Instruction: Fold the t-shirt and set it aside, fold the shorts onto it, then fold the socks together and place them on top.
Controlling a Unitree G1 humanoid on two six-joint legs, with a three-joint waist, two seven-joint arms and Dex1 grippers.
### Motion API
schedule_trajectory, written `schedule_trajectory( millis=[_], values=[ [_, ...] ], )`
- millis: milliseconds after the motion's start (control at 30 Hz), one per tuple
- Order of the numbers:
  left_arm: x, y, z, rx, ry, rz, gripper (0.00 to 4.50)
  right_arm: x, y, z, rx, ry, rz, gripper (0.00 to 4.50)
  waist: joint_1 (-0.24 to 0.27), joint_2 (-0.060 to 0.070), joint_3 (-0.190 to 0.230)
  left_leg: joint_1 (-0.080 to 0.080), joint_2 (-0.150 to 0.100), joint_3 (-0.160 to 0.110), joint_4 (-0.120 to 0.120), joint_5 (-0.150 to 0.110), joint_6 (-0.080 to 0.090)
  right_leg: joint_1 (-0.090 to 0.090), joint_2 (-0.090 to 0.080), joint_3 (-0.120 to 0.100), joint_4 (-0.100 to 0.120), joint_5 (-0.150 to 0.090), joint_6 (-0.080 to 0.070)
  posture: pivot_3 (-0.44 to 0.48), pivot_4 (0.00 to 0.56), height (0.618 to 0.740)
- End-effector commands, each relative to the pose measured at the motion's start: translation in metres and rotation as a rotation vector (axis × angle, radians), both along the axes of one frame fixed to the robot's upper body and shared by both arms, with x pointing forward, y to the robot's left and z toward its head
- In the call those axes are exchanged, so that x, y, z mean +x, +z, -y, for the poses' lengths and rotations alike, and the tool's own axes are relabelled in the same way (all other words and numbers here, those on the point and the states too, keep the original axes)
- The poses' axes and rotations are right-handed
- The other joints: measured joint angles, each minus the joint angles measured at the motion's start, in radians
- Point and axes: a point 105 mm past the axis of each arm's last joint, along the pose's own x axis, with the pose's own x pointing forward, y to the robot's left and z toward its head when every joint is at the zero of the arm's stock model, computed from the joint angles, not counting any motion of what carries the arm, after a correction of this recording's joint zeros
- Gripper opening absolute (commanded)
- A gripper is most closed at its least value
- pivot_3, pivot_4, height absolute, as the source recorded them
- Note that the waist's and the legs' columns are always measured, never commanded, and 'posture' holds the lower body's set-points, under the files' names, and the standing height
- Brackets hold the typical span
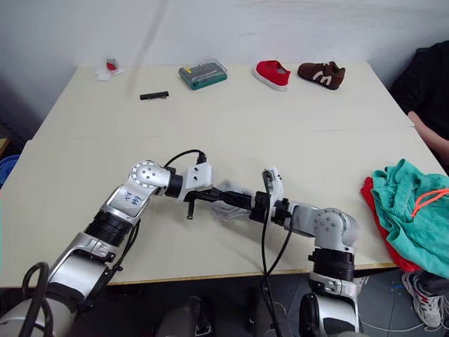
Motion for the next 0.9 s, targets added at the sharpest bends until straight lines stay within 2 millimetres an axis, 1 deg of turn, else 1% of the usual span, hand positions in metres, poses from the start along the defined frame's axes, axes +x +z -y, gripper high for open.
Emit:
schedule_trajectory(
  millis=[33, 133, 167, 200, 233, 367, 400, 433, 467, 533, 600, 633, 733, 833, 867, 900],
  values=[
    [0.003, -0.002, -0.003, -0.001, 0.035, 0.009, 0.00, -0.002, -0.029, -0.006, -0.078, 0.001, -0.089, 3.83, 0.000, 0.000, 0.000, 0.000, 0.000, 0.000, 0.000, 0.000, 0.001, 0.000, 0.000, 0.000, 0.000, 0.000, 0.000, 0.000, 0.150, 0.740],
    [0.006, 0.000, -0.004, -0.016, 0.057, 0.017, 0.00, 0.000, -0.028, -0.007, -0.073, 0.003, -0.082, 2.84, -0.001, 0.000, 0.000, 0.001, 0.000, 0.000, -0.002, 0.000, 0.000, 0.000, 0.000, 0.001, 0.000, 0.000, 0.000, 0.000, 0.150, 0.740],
    [0.007, 0.002, -0.004, -0.026, 0.065, 0.022, 0.00, 0.000, -0.028, -0.006, -0.072, 0.001, -0.082, 2.41, -0.001, 0.000, 0.000, 0.001, 0.000, 0.001, -0.003, 0.001, -0.002, 0.000, 0.000, 0.001, 0.000, 0.000, 0.000, 0.000, 0.150, 0.740],
    [0.009, 0.004, -0.005, -0.041, 0.077, 0.026, 0.00, 0.000, -0.029, -0.006, -0.073, -0.002, -0.081, 2.11, -0.001, 0.000, 0.000, 0.001, 0.000, 0.001, -0.003, 0.001, -0.002, -0.001, 0.000, 0.001, 0.000, 0.000, 0.000, 0.000, 0.150, 0.740],
    [0.011, 0.007, -0.006, -0.055, 0.089, 0.028, 0.00, 0.000, -0.029, -0.006, -0.073, -0.003, -0.080, 1.68, -0.002, 0.000, 0.000, 0.001, 0.000, 0.001, -0.004, 0.002, -0.003, -0.001, 0.000, 0.001, 0.000, 0.000, -0.001, 0.000, 0.150, 0.740],
    [0.016, 0.028, -0.015, -0.166, 0.148, 0.007, 0.00, 0.002, -0.027, -0.001, -0.070, -0.024, -0.064, 0.47, -0.005, -0.004, -0.003, 0.005, 0.000, 0.002, -0.008, 0.002, -0.002, 0.001, 0.000, 0.001, -0.002, 0.000, -0.001, 0.000, 0.150, 0.740],
    [0.016, 0.036, -0.018, -0.213, 0.159, -0.017, 0.18, 0.003, -0.026, 0.001, -0.064, -0.034, -0.061, 0.23, -0.005, -0.005, -0.003, 0.006, 0.000, 0.002, -0.008, 0.001, -0.001, 0.002, 0.000, 0.001, -0.002, 0.000, -0.001, 0.000, 0.150, 0.740],
    [0.014, 0.044, -0.021, -0.262, 0.166, -0.046, 0.40, 0.004, -0.025, 0.003, -0.059, -0.043, -0.058, 0.08, -0.004, -0.005, -0.003, 0.006, 0.000, 0.002, -0.008, 0.001, -0.002, 0.002, 0.000, 0.001, -0.002, 0.000, -0.001, 0.000, 0.150, 0.740],
    [0.013, 0.053, -0.024, -0.307, 0.169, -0.068, 0.61, 0.005, -0.024, 0.006, -0.054, -0.052, -0.055, 0.06, -0.005, -0.005, -0.003, 0.006, 0.000, 0.002, -0.009, 0.001, -0.002, 0.002, 0.000, 0.002, -0.002, 0.000, -0.001, 0.000, 0.150, 0.740],
    [0.008, 0.071, -0.032, -0.381, 0.162, -0.099, 1.21, 0.006, -0.021, 0.011, -0.042, -0.071, -0.045, 0.06, -0.005, -0.005, -0.003, 0.005, 0.000, 0.002, -0.009, 0.002, -0.003, 0.001, 0.000, 0.002, -0.002, 0.000, -0.001, 0.000, 0.150, 0.740],
    [0.002, 0.086, -0.041, -0.425, 0.147, -0.132, 1.88, 0.006, -0.017, 0.017, -0.029, -0.091, -0.038, 0.06, -0.004, -0.005, -0.003, 0.005, 0.000, 0.002, -0.010, 0.003, -0.006, 0.001, 0.000, 0.002, -0.003, 0.000, -0.001, 0.000, 0.150, 0.740],
    [-0.002, 0.091, -0.044, -0.436, 0.141, -0.147, 2.14, 0.006, -0.016, 0.019, -0.024, -0.097, -0.036, 0.06, -0.003, -0.005, -0.003, 0.005, 0.000, 0.002, -0.011, 0.004, -0.007, 0.001, 0.000, 0.002, -0.003, 0.000, -0.001, 0.000, 0.150, 0.740],
    [-0.018, 0.099, -0.048, -0.428, 0.068, -0.184, 3.13, 0.004, -0.011, 0.028, -0.018, -0.121, -0.022, 0.06, 0.004, -0.005, -0.003, 0.005, -0.001, 0.002, -0.012, 0.005, -0.008, 0.001, 0.000, 0.002, -0.004, 0.000, -0.001, 0.000, 0.150, 0.740],
    [-0.034, 0.101, -0.044, -0.377, -0.030, -0.191, 4.12, -0.002, 0.003, 0.043, -0.030, -0.143, 0.019, 0.06, 0.020, -0.003, -0.002, 0.003, -0.003, 0.001, -0.012, 0.004, -0.009, 0.000, -0.001, 0.002, -0.005, 0.000, -0.001, 0.000, 0.150, 0.740],
    [-0.041, 0.103, -0.039, -0.369, -0.074, -0.202, 4.44, -0.006, 0.012, 0.052, -0.039, -0.155, 0.047, 0.06, 0.025, -0.003, -0.002, 0.001, -0.004, 0.001, -0.012, 0.003, -0.010, -0.001, -0.002, 0.002, -0.005, 0.000, -0.001, 0.000, 0.150, 0.740],
    [-0.045, 0.105, -0.036, -0.365, -0.103, -0.210, 4.50, -0.010, 0.018, 0.058, -0.048, -0.163, 0.066, 0.06, 0.030, -0.002, -0.001, -0.001, -0.004, 0.000, -0.012, 0.003, -0.010, -0.003, -0.003, 0.002, -0.007, 0.000, 0.000, 0.000, 0.150, 0.740]
  ],
)
